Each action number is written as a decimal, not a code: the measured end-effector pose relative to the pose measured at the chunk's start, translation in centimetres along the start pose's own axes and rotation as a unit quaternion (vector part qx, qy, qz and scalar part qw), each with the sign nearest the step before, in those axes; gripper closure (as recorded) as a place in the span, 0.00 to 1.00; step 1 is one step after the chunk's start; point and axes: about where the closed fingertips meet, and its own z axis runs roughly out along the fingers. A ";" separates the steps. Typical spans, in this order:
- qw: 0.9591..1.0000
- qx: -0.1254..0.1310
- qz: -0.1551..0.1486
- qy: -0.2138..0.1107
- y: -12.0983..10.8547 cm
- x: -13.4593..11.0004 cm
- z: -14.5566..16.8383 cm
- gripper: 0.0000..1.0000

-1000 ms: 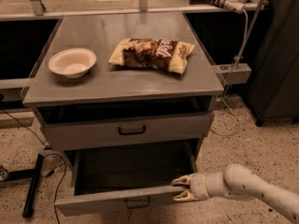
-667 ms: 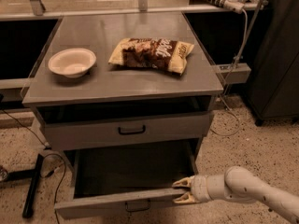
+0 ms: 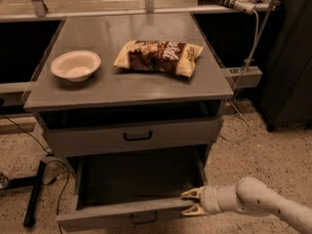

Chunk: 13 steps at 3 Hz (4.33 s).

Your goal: Open middle drawer

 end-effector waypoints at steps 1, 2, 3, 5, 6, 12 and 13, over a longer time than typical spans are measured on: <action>1.000 0.000 0.000 0.000 0.1 -0.1 -0.1 0.82; 1.000 0.000 0.000 0.000 0.1 -0.1 -0.1 0.59; 1.000 0.000 0.000 0.000 0.1 -0.1 -0.1 0.35; 1.000 -0.018 0.005 -0.019 1.0 0.4 -0.1 0.14; 1.000 -0.020 0.012 -0.017 3.1 1.8 -1.8 0.38; 1.000 -0.014 0.003 0.000 4.8 1.6 -4.2 0.12; 1.000 -0.014 0.003 0.000 4.8 1.6 -4.2 0.00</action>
Offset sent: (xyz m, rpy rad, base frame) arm -0.0015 0.0004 0.0010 0.0000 0.0000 0.0000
